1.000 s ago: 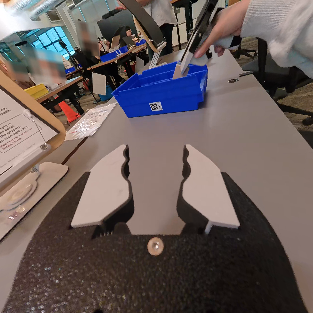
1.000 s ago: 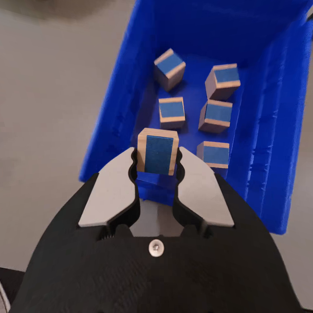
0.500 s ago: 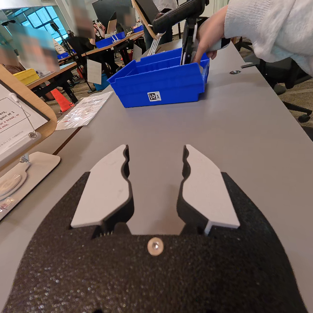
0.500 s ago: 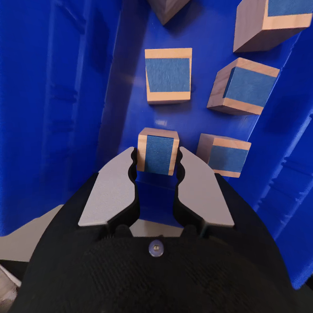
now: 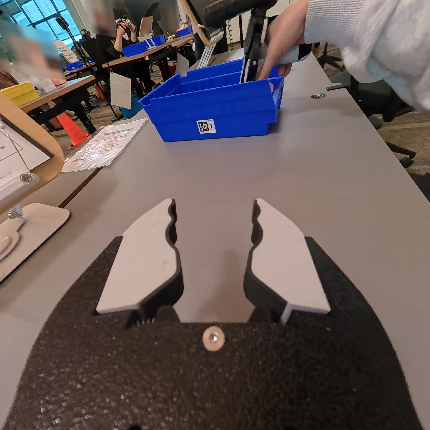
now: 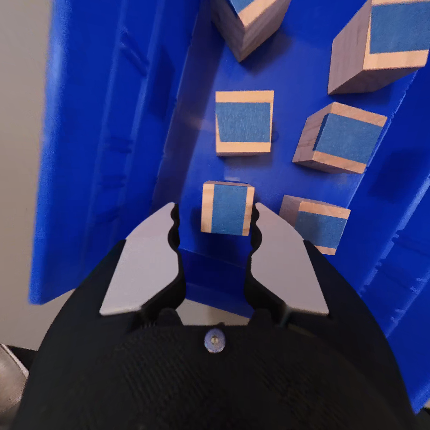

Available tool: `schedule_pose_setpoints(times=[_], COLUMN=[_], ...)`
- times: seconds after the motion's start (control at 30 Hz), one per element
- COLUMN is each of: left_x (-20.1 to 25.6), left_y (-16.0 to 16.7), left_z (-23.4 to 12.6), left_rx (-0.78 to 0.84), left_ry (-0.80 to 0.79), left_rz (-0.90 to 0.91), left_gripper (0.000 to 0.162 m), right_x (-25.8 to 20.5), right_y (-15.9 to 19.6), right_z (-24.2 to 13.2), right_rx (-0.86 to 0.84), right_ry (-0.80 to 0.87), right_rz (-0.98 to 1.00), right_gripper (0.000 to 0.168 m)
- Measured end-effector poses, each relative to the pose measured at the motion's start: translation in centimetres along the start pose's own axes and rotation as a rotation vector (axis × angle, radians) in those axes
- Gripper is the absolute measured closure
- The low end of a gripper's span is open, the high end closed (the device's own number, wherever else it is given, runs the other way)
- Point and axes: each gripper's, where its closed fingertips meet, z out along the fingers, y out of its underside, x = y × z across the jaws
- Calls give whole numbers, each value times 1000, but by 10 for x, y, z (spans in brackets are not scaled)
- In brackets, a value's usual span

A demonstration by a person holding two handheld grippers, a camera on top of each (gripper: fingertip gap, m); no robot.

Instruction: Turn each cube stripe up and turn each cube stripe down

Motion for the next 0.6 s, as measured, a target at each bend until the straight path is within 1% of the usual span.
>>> schedule_pose_setpoints(times=[0.07, 0.13, 0.23, 0.27, 0.33, 0.4, 0.47, 0.5, 0.6], left_x=[0, 1, 2, 4, 9, 16, 27, 30, 38], left_y=[-1, -2, -5, -7, -17, -29, -45, -54, -74], left_z=[1, 3, 10, 14, 25, 41, 61, 72, 108], left_rx=[19, 36, 46, 47, 57, 64, 75, 76, 45], left_ry=[8, 15, 9, 4, -1, 0, 17, 12, -16], left_rz=[-25, -54, -84, -90, -112, -155, -213, -245, -355], left_gripper=[100, 98, 93, 92, 89, 88, 85, 84, 84], right_x=[-7, -11, -7, -3, 13, 37, 63, 74, 99], right_y=[-5, -8, -8, -8, -4, 5, 19, 26, 48], right_z=[-11, -26, -56, -68, -95, -121, -140, -143, -136], right_rx=[75, 145, 277, 330, 451, 570, 659, 681, 688], right_ry=[-29, -38, -1, 28, 118, 243, 353, 385, 401], right_rz=[-14, -35, -63, -65, -54, -15, 23, 49, 151], right_gripper=[100, 97, 88, 87, 87, 86, 90, 93, 94])
